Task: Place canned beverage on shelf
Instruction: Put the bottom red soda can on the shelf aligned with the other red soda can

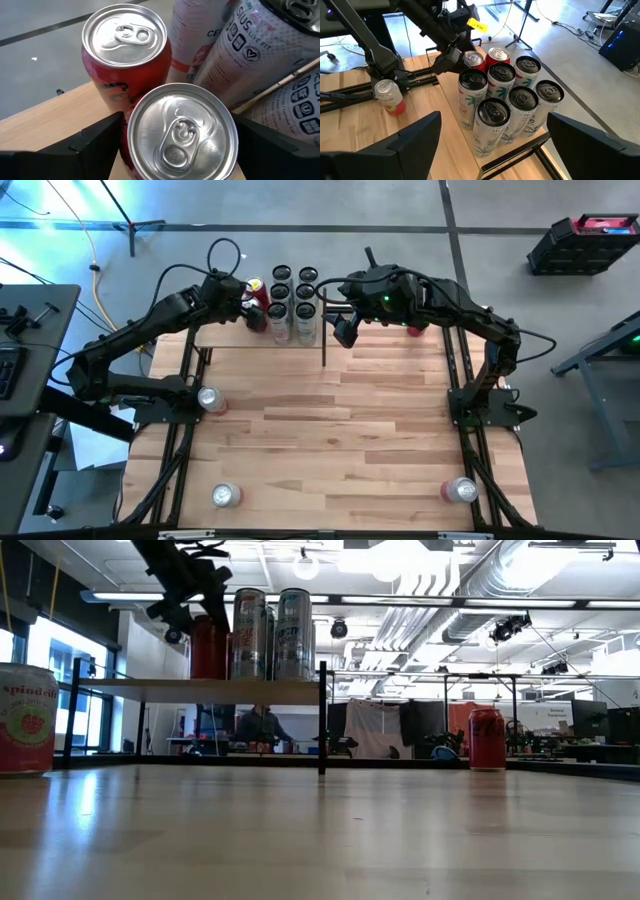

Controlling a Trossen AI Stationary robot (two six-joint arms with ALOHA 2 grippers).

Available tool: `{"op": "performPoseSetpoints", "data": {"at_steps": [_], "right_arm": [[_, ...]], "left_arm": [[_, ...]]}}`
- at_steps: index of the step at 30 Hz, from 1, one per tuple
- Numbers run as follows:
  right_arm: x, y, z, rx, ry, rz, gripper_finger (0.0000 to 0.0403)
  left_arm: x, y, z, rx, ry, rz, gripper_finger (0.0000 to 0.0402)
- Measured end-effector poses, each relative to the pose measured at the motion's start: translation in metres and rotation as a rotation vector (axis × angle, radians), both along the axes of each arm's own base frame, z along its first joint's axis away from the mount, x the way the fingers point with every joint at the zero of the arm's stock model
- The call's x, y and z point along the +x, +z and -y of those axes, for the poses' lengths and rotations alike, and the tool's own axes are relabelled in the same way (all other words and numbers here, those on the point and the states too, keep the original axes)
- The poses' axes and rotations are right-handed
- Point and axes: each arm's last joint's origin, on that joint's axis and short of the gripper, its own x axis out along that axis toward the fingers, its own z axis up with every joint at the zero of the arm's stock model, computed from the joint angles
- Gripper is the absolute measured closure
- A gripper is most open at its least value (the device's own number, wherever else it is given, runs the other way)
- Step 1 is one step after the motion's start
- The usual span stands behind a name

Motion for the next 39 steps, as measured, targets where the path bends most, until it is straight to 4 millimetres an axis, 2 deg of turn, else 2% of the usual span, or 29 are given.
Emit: {"op": "performPoseSetpoints", "data": {"at_steps": [39], "right_arm": [[0.0, 0.0001, 0.0, 0.029, -0.018, 0.017, 0.0054]], "left_arm": [[-0.0019, -0.0001, -0.0019, -0.01, -0.045, -0.003, 0.0073]]}}
